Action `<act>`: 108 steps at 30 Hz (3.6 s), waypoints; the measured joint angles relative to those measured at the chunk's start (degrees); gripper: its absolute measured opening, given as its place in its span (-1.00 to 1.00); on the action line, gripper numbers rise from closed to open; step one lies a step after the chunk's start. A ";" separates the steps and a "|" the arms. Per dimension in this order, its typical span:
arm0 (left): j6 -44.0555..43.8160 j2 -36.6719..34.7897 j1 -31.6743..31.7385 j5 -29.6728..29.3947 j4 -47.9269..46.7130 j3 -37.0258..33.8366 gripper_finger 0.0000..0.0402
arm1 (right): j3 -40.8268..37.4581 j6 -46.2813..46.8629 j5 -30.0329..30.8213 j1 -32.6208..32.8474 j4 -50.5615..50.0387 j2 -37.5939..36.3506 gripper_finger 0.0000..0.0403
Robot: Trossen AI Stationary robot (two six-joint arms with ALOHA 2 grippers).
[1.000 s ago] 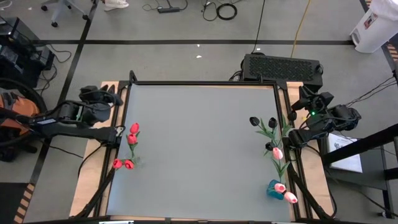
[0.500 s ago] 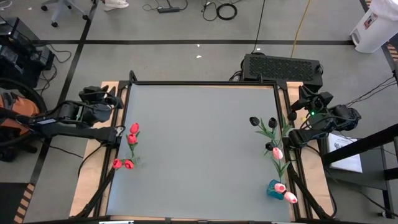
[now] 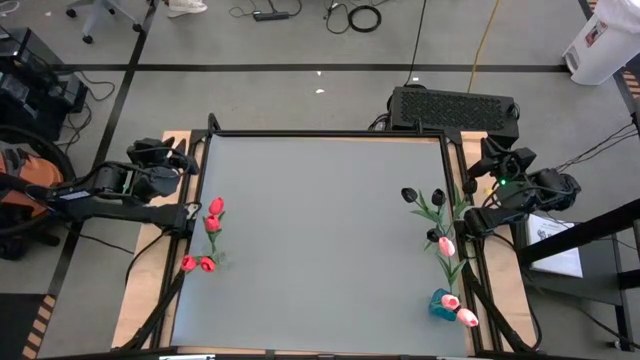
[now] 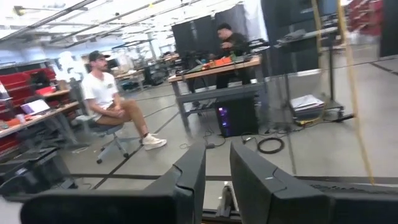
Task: Sort flowers into vase by color
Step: Return to Home Position
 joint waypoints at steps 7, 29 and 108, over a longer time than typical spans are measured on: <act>-0.02 0.00 2.87 1.55 0.00 0.00 -0.22 | 0.00 0.00 -0.02 -11.81 -0.04 0.00 -0.67; -0.04 0.00 32.69 12.07 -0.01 0.02 -0.22 | 0.00 -0.01 0.03 -54.86 -0.04 0.02 -0.67; -0.02 0.00 34.88 12.08 0.01 0.04 -0.22 | 0.00 0.00 0.03 -54.96 -0.03 0.02 -0.67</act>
